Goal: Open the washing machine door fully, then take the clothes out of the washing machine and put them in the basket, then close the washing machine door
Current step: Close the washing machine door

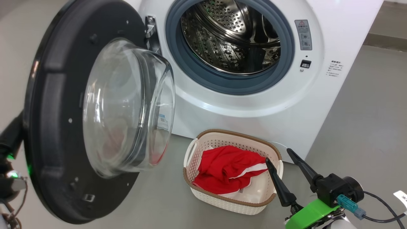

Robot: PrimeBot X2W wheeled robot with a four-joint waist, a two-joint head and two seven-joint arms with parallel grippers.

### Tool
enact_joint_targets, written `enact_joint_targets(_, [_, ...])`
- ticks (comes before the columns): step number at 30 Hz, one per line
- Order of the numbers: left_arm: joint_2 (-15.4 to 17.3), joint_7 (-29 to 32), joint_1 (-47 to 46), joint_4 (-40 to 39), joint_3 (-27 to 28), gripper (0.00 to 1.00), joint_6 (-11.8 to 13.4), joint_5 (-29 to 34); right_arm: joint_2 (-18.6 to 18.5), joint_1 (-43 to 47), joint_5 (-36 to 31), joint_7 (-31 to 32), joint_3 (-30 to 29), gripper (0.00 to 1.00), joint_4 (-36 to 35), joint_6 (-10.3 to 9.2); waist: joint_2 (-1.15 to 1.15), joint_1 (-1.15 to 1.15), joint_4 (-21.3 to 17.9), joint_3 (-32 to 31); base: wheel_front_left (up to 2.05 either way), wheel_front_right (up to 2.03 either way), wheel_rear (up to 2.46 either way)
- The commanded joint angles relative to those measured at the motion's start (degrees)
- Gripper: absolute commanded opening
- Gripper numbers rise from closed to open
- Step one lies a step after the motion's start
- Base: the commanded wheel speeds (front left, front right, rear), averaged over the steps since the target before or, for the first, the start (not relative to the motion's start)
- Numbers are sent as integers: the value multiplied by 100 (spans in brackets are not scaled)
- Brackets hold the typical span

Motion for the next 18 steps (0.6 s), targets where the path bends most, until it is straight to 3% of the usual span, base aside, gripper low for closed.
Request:
enact_joint_targets(1, [91,129,121,-317,-67,0,69,-54,13,-103,30,-37,128,100,-119,36,0,0,-28,-4,0,0,0])
enact_joint_targets(12, [-16,186,535,-1023,-611,0,351,-409,41,-148,45,-37,105,100,-117,36,0,0,-183,68,0,0,0])
enact_joint_targets(18, [-21,-78,852,-1270,-1119,0,450,-811,57,-152,61,-37,86,100,-109,36,0,0,-374,63,0,0,0])
